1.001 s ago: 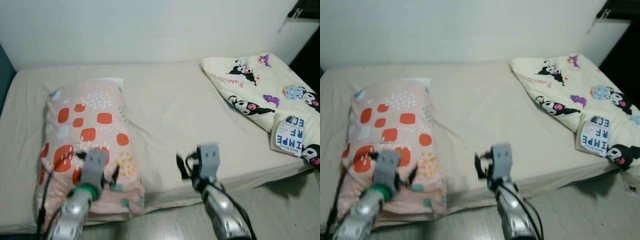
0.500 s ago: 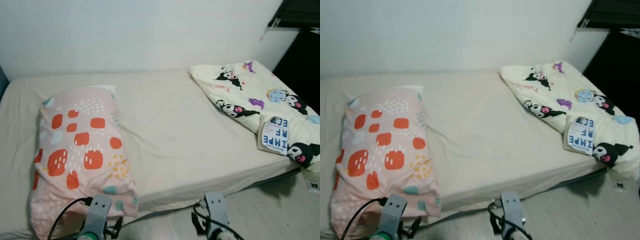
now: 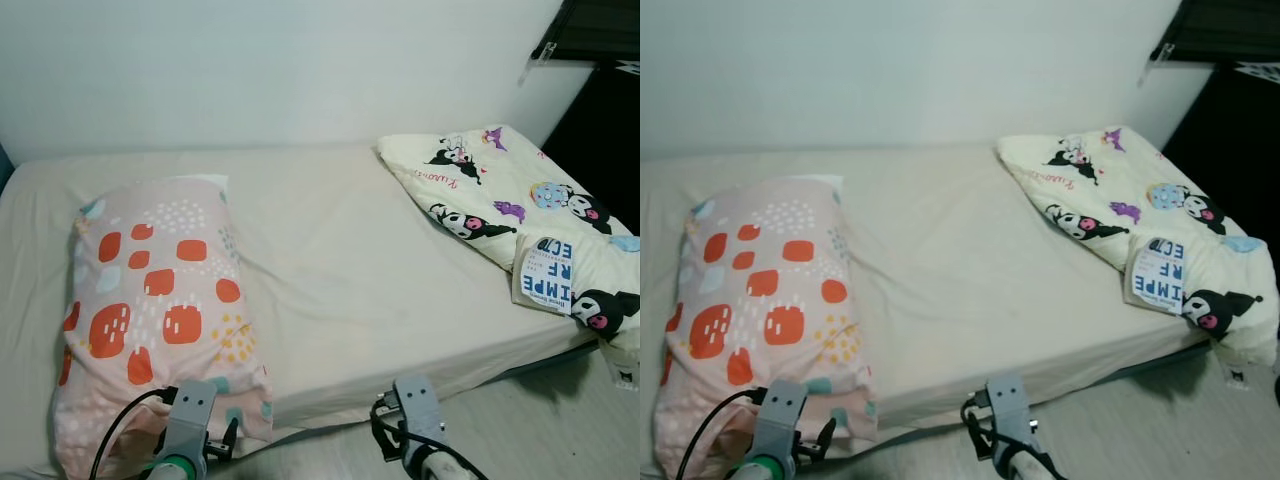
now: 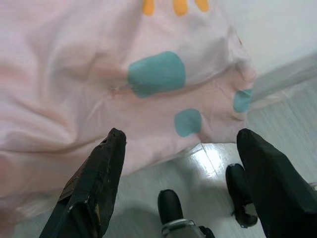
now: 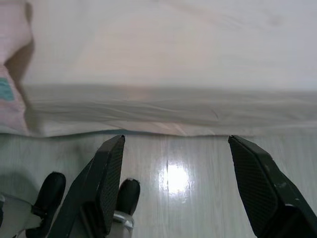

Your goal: Clean up the room

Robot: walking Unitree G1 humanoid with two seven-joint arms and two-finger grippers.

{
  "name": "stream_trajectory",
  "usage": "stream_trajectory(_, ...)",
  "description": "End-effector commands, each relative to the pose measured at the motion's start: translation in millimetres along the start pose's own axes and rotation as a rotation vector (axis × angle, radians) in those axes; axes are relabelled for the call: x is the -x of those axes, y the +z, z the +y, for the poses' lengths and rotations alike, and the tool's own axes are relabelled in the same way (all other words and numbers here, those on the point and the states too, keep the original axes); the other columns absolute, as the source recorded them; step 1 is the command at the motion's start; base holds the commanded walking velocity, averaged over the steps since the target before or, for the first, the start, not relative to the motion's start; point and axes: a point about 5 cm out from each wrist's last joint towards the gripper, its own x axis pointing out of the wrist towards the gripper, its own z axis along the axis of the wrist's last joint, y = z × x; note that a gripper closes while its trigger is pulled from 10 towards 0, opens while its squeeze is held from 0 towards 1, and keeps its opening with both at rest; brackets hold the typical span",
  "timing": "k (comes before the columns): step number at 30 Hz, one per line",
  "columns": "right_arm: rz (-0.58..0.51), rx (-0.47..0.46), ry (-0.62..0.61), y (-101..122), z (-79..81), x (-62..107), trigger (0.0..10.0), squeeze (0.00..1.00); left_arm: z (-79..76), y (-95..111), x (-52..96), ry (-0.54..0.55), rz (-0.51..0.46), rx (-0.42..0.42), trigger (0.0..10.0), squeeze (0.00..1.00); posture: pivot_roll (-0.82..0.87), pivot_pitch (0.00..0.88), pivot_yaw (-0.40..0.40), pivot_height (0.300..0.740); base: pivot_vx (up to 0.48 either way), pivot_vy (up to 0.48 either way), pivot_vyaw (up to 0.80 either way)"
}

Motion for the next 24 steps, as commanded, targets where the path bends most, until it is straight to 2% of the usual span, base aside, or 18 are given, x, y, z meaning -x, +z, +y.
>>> stream_trajectory(1,0.025,0.001,0.005,-7.8,1.1,2.8,10.0,0.00,-1.9,-6.6,1.3,0.002,0.019,0.015,10.0,0.00,0.03,0.034,-0.040,0.740,-0.416,0.000,0.00)
stream_trajectory(21,-0.011,0.013,0.040,-5.9,7.3,2.8,10.0,0.00,-0.2,-7.3,0.4,0.023,0.013,0.027,10.0,0.00,0.03,0.051,-0.035,0.740,-0.418,0.000,0.00)
stream_trajectory(24,-0.013,0.014,0.041,-6.1,8.3,2.8,10.0,0.00,1.1,-6.0,-0.8,0.029,0.010,0.029,10.0,0.00,0.03,0.052,-0.031,0.740,0.000,0.000,0.00)
